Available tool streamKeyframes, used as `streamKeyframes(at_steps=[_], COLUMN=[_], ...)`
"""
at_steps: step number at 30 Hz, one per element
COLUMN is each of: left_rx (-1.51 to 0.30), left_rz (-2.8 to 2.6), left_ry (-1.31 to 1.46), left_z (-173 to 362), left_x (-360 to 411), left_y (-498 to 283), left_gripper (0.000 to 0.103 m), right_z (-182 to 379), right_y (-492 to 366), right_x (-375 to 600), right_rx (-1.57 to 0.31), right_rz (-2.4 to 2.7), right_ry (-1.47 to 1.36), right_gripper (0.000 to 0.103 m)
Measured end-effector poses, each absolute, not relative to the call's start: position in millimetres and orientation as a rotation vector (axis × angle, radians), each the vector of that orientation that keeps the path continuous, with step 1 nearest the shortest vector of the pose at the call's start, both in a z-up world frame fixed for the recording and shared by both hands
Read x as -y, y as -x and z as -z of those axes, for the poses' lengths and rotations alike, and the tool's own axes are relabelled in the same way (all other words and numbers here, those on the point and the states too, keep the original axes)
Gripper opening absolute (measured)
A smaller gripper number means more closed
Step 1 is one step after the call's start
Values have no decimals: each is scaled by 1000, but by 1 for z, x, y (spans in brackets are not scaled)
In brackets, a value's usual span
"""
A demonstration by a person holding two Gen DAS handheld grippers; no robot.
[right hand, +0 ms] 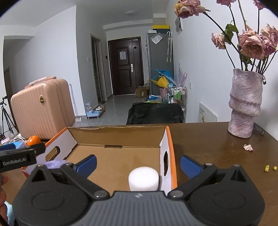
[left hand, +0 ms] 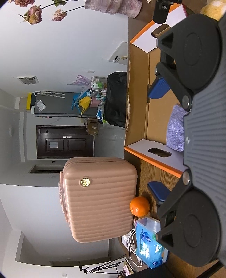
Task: Organize soft objects
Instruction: 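Open both grippers to drop the sachet and sponge into the box, then move the left tool toward the light-blue plush while the right tool approaches the lilac towel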
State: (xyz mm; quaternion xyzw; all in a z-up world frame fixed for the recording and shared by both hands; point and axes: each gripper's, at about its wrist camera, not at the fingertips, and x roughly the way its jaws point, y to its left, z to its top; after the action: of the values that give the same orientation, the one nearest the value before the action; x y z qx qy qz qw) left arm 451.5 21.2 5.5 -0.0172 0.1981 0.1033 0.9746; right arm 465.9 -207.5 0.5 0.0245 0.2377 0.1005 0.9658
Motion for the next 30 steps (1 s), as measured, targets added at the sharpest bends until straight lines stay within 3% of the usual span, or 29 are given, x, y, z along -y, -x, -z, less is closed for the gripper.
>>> streamKeyframes(at_steps=[30], left_rx=[-362], left_rz=[-193], left_ry=[47], left_z=[-14], left_x=[-37], left_y=[-339], left_gripper=[103], right_z=[-7], right_y=[-349], right_x=[198], right_rx=[-429], right_rz=[-250], right_ry=[-1], right_gripper=[103])
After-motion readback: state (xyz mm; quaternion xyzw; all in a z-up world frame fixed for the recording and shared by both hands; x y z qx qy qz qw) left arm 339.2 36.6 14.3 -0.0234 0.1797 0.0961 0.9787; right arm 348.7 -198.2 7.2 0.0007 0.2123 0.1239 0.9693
